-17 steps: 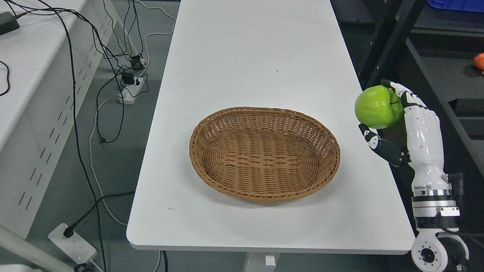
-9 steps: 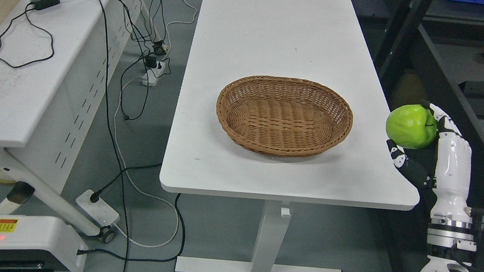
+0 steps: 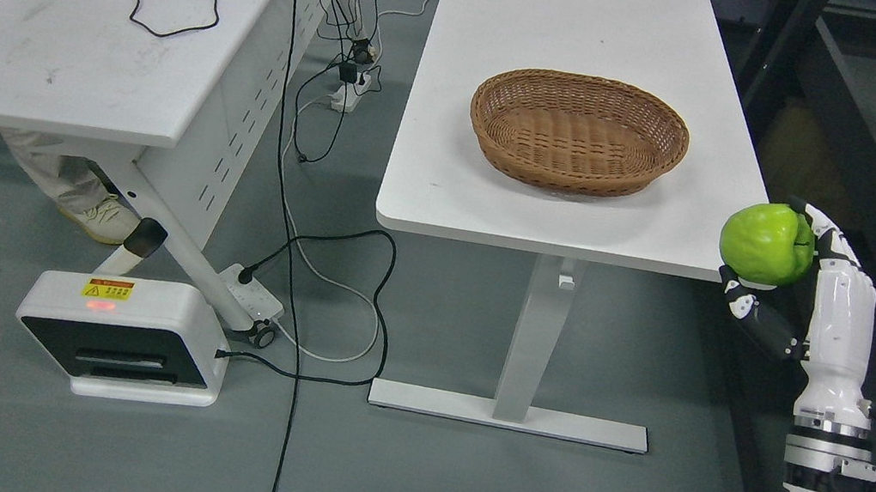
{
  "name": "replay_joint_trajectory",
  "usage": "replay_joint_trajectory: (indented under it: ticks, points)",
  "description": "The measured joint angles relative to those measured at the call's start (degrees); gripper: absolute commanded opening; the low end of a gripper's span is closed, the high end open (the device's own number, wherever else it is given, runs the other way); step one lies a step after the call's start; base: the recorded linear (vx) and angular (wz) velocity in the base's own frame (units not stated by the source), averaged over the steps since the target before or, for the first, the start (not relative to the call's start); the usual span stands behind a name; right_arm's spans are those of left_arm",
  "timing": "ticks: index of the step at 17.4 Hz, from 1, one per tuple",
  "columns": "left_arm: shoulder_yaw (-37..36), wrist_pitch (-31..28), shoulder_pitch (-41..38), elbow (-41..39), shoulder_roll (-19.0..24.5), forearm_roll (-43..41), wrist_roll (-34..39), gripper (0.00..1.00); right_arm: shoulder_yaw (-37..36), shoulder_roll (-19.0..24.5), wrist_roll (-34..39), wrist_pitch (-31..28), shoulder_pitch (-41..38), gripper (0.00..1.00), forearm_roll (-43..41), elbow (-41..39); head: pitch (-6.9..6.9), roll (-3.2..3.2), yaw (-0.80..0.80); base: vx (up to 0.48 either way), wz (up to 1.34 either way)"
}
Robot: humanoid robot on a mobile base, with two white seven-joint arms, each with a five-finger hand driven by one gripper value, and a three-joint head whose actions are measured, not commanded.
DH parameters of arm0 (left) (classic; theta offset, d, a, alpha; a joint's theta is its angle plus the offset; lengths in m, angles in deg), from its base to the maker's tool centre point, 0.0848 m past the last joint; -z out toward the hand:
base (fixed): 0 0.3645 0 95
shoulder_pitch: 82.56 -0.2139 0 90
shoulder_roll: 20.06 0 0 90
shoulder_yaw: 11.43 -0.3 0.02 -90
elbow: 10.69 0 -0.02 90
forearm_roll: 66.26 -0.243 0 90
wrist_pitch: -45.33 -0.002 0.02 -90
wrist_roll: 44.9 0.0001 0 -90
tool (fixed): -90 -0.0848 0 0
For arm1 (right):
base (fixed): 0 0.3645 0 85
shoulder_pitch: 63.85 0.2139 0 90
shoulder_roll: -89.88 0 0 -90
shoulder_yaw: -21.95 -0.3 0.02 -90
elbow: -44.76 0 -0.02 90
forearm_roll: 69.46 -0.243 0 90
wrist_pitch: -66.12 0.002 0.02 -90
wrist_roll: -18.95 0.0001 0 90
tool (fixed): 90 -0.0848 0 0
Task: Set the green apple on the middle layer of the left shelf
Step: 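Carry the held apple while the robot turns toward the fruit shelf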
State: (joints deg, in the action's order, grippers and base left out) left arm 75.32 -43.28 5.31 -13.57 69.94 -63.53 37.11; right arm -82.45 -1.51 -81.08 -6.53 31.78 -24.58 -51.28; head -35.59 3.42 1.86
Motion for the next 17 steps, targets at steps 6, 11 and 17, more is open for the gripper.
replay_joint_trajectory:
  ticks: [6, 11, 17]
  points:
    - [0.0, 0.1, 0.0, 0.0, 0.0, 0.0, 0.0, 1.0, -1.1, 0.7, -0.2, 0.7, -1.3, 0.0, -0.2, -0.8, 0.0, 0.11, 0.0, -0.241, -0.17]
    - [0.0, 0.1, 0.0, 0.0, 0.0, 0.0, 0.0, 1.0, -1.6, 1.0, -0.1, 0.8, -1.8, 0.0, -0.2, -1.2, 0.0, 0.12, 0.0, 0.044, -0.64]
    - [0.0, 0.3, 0.0, 0.0, 0.0, 0.0, 0.0, 1.0, -1.8, 1.2, 0.1, 0.9, -2.0, 0.0, -0.2, -1.5, 0.0, 0.12, 0.0, 0.067, -0.54]
